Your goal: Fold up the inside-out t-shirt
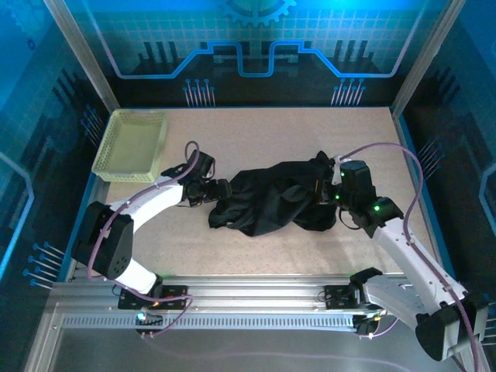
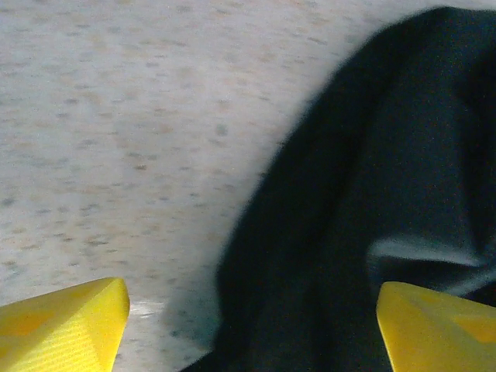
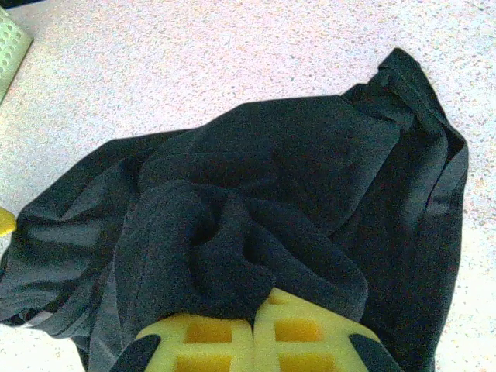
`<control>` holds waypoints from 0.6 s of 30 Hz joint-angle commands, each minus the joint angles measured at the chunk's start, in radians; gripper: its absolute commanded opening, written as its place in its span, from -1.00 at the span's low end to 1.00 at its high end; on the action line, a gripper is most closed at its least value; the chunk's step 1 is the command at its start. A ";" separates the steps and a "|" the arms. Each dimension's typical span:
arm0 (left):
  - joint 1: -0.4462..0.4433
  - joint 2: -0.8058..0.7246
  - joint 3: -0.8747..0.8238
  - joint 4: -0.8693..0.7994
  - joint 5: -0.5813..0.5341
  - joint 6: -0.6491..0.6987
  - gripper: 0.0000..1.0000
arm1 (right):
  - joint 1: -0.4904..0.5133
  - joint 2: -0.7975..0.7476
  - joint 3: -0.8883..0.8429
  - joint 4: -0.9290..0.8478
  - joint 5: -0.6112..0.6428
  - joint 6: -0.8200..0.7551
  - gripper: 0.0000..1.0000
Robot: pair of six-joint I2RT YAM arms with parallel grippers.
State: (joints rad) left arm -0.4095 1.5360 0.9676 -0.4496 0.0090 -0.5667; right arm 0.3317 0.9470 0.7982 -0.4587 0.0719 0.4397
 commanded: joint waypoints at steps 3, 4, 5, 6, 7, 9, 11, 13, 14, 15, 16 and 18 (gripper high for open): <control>-0.053 0.056 0.028 0.034 0.059 0.015 0.65 | -0.021 0.018 -0.006 0.033 -0.012 0.026 -1.00; -0.053 0.084 0.040 0.024 0.048 0.013 0.58 | -0.022 0.018 -0.008 0.037 -0.012 0.029 -1.00; -0.053 0.107 0.046 0.028 0.045 0.016 0.54 | -0.022 0.017 -0.004 0.036 -0.008 0.030 -1.00; -0.054 0.122 0.050 0.034 0.040 0.016 0.47 | -0.025 0.017 0.000 0.032 -0.006 0.028 -1.00; -0.052 0.137 0.053 0.040 0.040 0.017 0.36 | -0.029 0.016 0.012 0.021 0.000 0.027 -1.00; -0.054 0.156 0.065 0.044 0.050 0.019 0.11 | -0.041 0.015 0.034 0.004 0.007 0.022 -1.00; -0.052 0.146 0.075 0.046 0.061 0.019 -0.36 | -0.052 0.012 0.061 0.000 0.007 0.017 -1.00; -0.044 0.101 0.081 0.040 0.060 0.015 -0.84 | -0.062 0.015 0.103 -0.001 -0.004 0.013 -1.00; -0.034 0.061 0.090 0.026 0.053 0.010 -1.00 | -0.069 0.019 0.131 -0.001 -0.017 0.011 -1.00; -0.020 0.015 0.100 0.003 0.041 0.007 -1.00 | -0.070 0.024 0.159 -0.002 -0.030 0.005 -1.00; 0.001 -0.048 0.113 -0.023 0.026 0.005 -1.00 | -0.071 0.032 0.196 -0.002 -0.052 -0.002 -1.00; 0.036 -0.199 0.143 -0.071 -0.028 0.007 -1.00 | -0.068 0.046 0.272 0.003 -0.116 -0.015 -1.00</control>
State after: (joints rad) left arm -0.4229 1.5459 1.0283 -0.4572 0.0437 -0.5514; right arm 0.2749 0.9901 0.9558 -0.4816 0.0319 0.4473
